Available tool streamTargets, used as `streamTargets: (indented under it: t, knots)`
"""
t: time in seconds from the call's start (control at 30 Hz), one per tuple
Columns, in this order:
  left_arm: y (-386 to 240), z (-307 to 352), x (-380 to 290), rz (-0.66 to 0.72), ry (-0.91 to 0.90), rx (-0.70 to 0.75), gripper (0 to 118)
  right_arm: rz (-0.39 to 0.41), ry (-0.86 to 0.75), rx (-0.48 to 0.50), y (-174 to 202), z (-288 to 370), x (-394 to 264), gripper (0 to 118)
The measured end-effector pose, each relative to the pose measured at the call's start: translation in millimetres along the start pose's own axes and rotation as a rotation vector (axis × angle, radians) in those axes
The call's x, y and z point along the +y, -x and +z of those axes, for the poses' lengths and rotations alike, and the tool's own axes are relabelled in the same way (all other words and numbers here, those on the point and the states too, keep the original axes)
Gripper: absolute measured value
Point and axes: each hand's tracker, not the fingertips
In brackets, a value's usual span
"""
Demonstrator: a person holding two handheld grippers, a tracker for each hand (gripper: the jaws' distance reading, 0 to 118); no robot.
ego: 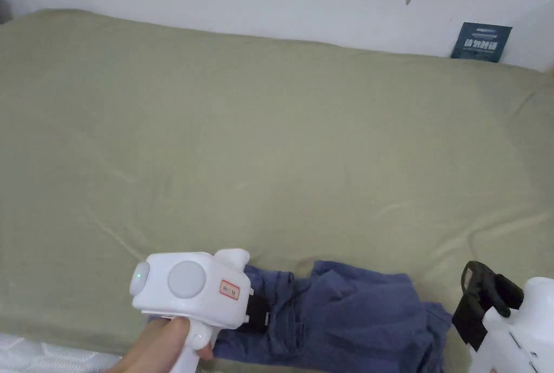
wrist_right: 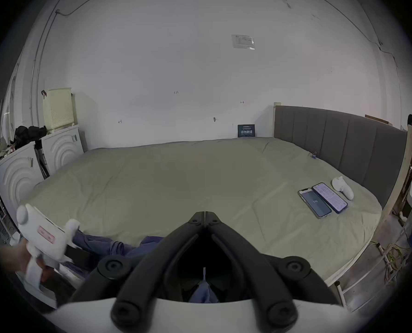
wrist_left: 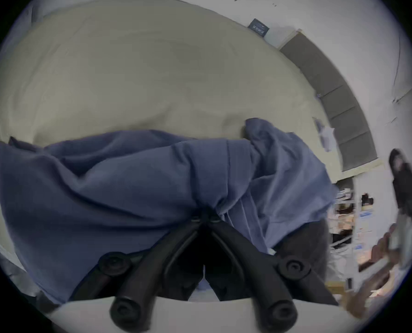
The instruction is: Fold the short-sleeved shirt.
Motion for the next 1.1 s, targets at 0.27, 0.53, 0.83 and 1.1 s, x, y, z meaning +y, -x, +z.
streamTargets:
  t: [0.27,0.53,0.83,1.1]
  knots:
    - [38.9,56.5,9.1,0.011,-0.107,-0.091,0,-0.010,0.012,-0.004,12.2,-12.7,5.4,0]
    - [137.2,143.7,7.7,0.097,-0.132,-0.023,0,0.020,0.022,-0.005,25.8,-23.4,11.2,0]
    - [182.3,82.8,18.4,0.231,-0.034,-0.395,118,0.053,0.053,-0.001,37.3,-26.4,7.7,0]
    - [145.7,34.7,16.4,0.262,0.025,-0.354,13,0.066,0.060,-0.003,33.0,-21.9,7.8,0]
